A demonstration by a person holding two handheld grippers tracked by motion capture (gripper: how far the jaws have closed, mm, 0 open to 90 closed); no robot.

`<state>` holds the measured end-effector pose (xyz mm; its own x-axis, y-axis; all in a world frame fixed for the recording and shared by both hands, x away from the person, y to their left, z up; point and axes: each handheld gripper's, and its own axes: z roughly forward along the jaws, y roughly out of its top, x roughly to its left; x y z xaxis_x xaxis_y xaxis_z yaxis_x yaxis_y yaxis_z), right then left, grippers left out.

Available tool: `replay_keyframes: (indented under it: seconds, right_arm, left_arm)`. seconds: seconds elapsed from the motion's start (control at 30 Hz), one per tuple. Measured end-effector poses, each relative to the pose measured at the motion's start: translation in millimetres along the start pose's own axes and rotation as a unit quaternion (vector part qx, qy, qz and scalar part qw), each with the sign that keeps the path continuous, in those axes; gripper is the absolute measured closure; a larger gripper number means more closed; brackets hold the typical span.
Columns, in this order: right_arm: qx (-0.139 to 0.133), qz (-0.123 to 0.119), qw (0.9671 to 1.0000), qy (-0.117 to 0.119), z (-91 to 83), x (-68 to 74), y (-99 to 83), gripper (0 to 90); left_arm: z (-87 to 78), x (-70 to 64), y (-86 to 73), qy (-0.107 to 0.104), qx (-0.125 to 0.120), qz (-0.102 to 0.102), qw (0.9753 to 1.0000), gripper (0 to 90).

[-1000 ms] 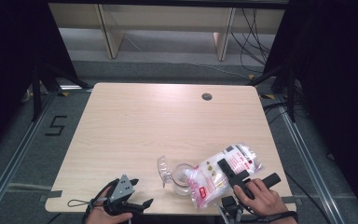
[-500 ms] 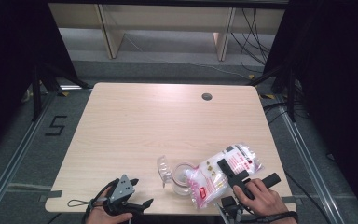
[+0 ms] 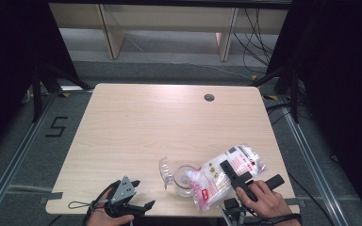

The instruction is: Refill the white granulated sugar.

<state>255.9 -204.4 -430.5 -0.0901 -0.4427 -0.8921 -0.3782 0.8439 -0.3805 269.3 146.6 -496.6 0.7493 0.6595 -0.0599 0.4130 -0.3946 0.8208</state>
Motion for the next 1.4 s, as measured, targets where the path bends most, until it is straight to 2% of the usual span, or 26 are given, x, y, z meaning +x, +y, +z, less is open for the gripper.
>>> replay_keyframes:
  seconds: [0.03, 0.2, 0.33, 0.87, 0.93, 1.1, 1.23, 1.27, 1.33, 1.4]
  right_arm:
    - [0.002, 0.001, 1.0000, 0.001, 0.0, 0.1, 0.1, 53.2]
    - [-0.001, 0.002, 1.0000, -0.002, -0.3, 0.2, -0.1, 53.3]
    - [0.004, 0.011, 0.9999, -0.004, -1.5, 1.3, -0.1, 53.5]
    - [0.003, 0.009, 1.0000, -0.004, -2.3, 0.6, -0.3, 54.0]
    - [-0.003, -0.004, 1.0000, -0.005, -1.7, -1.8, -0.6, 54.0]
    - [-0.001, -0.006, 1.0000, -0.007, -3.0, -2.7, -0.8, 54.1]
    - [-0.002, -0.003, 1.0000, -0.008, -2.9, -1.6, 0.0, 54.2]
    - [0.003, 0.006, 1.0000, -0.007, -3.8, 0.1, 0.2, 54.2]
    - [0.002, 0.002, 1.0000, -0.002, -3.4, 0.0, 0.3, 54.2]
    - [-0.006, -0.014, 0.9999, 0.000, -1.2, -1.5, 0.3, 54.3]
  left_arm:
    - [-0.9, 1.5, 0.0, 0.005, 0.012, 0.007, 0.9999, 15.8]
    - [-0.6, -0.2, 0.0, 0.002, 0.003, -0.002, 1.0000, 15.8]
    - [-0.7, 0.1, 0.1, 0.001, 0.002, -0.001, 1.0000, 15.8]
    - [-1.4, 0.7, 0.3, 0.001, 0.002, 0.002, 1.0000, 15.8]
    - [-1.4, 0.6, 0.3, 0.001, 0.002, 0.001, 1.0000, 15.8]
    - [-1.5, 0.6, 0.3, 0.001, 0.003, 0.002, 1.0000, 15.8]
    - [-1.4, 0.6, 0.3, 0.001, 0.003, 0.003, 1.0000, 15.8]
    - [-1.5, 0.8, 0.3, 0.003, 0.004, 0.004, 1.0000, 15.8]
    - [-1.4, 0.6, 0.3, 0.002, 0.002, 0.003, 1.0000, 15.8]
    - [-1.5, 0.8, 0.2, 0.001, 0.003, 0.002, 1.0000, 15.8]
